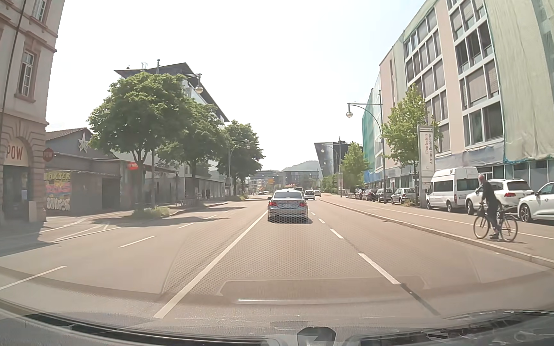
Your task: Follow the waypoints while adhering to traffic rules and regulations
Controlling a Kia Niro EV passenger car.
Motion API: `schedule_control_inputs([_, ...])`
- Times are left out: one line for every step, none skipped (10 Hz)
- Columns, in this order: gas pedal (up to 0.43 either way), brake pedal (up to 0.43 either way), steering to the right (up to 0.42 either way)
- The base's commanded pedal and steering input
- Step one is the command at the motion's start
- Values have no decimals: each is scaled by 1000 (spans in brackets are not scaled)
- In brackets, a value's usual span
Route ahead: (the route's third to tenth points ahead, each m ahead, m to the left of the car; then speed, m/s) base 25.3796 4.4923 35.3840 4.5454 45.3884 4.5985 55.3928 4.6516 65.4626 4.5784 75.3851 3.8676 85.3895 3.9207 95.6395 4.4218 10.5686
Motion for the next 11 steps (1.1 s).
schedule_control_inputs([87,0,-5])
schedule_control_inputs([87,0,-5])
schedule_control_inputs([98,0,-5])
schedule_control_inputs([98,0,-5])
schedule_control_inputs([98,0,-5])
schedule_control_inputs([98,0,-5])
schedule_control_inputs([98,0,-4])
schedule_control_inputs([87,0,-4])
schedule_control_inputs([67,0,-4])
schedule_control_inputs([47,0,-4])
schedule_control_inputs([39,0,-4])
